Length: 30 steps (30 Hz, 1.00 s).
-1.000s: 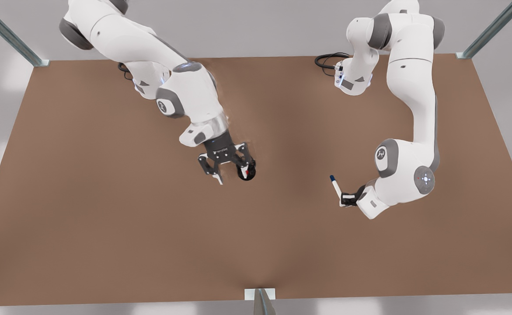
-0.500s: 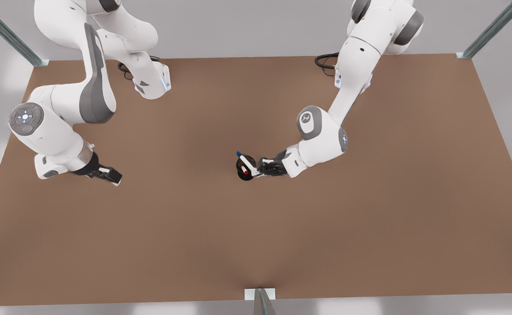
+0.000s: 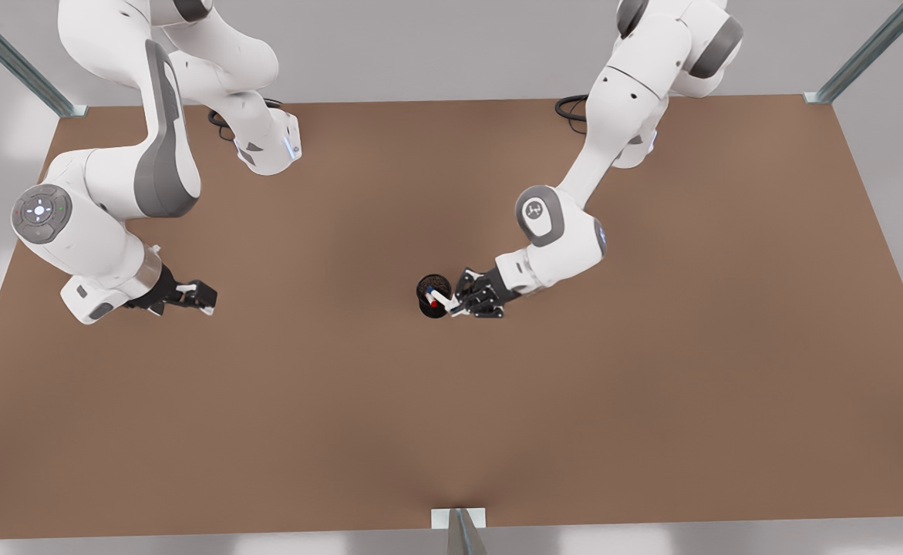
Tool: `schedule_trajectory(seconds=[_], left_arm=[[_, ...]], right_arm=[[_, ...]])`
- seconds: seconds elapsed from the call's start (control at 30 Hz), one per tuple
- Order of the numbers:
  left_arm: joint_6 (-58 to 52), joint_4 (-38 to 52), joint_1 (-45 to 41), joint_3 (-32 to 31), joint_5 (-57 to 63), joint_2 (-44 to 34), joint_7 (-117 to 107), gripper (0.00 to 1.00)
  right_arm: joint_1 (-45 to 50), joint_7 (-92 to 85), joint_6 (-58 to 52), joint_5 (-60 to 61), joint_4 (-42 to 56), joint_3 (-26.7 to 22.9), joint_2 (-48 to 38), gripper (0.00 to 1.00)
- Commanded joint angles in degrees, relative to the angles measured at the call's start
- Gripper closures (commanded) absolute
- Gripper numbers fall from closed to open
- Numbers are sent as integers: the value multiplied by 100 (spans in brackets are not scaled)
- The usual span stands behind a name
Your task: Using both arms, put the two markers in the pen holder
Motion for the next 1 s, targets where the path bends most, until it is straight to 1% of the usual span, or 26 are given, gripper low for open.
schedule_trajectory(seconds=[0.0,0.07,0.33,0.37,0.4,0.5,0.53,0.57,0.6,0.63,0.67,0.7,0.73,0.77,0.8,0.87,0.9,0.93,0.97], left_arm=[[40,-14,-52,2,-52,-5,4230,79],[101,-58,-114,2,-43,4,4634,79],[286,-128,-483,2,-52,276,4907,79],[303,-128,-518,2,-52,294,4898,60],[303,-67,-527,2,-52,285,4837,0],[277,-76,-500,10,-16,101,4652,0],[259,-6,-483,98,1,57,4503,0],[75,223,-352,230,676,65,4012,0],[-775,574,78,274,1711,74,2863,0],[-1259,759,403,301,2450,74,1985,0],[-1769,864,922,335,3320,66,395,0],[-2612,1189,1178,686,4602,13,-1616,0],[-4027,1839,1292,1275,5669,-31,-3810,0],[-5178,2357,1310,1618,6415,-75,-4180,0],[-5664,2525,1284,1882,7074,-224,-4653,0],[-6297,2543,1301,1979,7401,-699,-5665,0],[-6289,2543,1957,1447,7674,-963,-5675,0],[-6253,2491,2416,1057,7770,-1120,-5684,0],[-6297,2438,2409,986,7955,-1306,-5693,0]], right_arm=[[-3,-1286,-23,5,3,-2,-6,0],[-3,-1286,-23,5,3,-2,-6,0],[-20,-1321,-23,5,3,-2,-6,0],[-20,-1321,-23,5,3,-2,-6,0],[-20,-1330,-23,5,3,-2,-6,0],[-20,-1330,-23,5,3,-2,-6,0],[-20,-1339,-23,5,3,-2,-6,0],[-20,-1339,-23,5,3,-2,-6,0],[-20,-1339,-23,13,3,-2,-6,0],[-20,-1339,-23,13,3,-2,-6,0],[-20,-1339,-23,13,3,-2,-6,0],[-3,-1321,-23,13,3,-2,-6,0],[-3,-1295,-23,13,3,-2,-6,0],[-3,-1277,-23,13,3,-2,-6,0],[-11,-1277,-23,13,3,-2,-6,0],[-11,-1277,-23,13,3,-2,-6,0],[-3,-1277,-23,22,3,-2,-6,0],[-3,-1277,-23,13,3,-2,-6,0],[6,-1277,-23,13,3,-2,-6,0]])
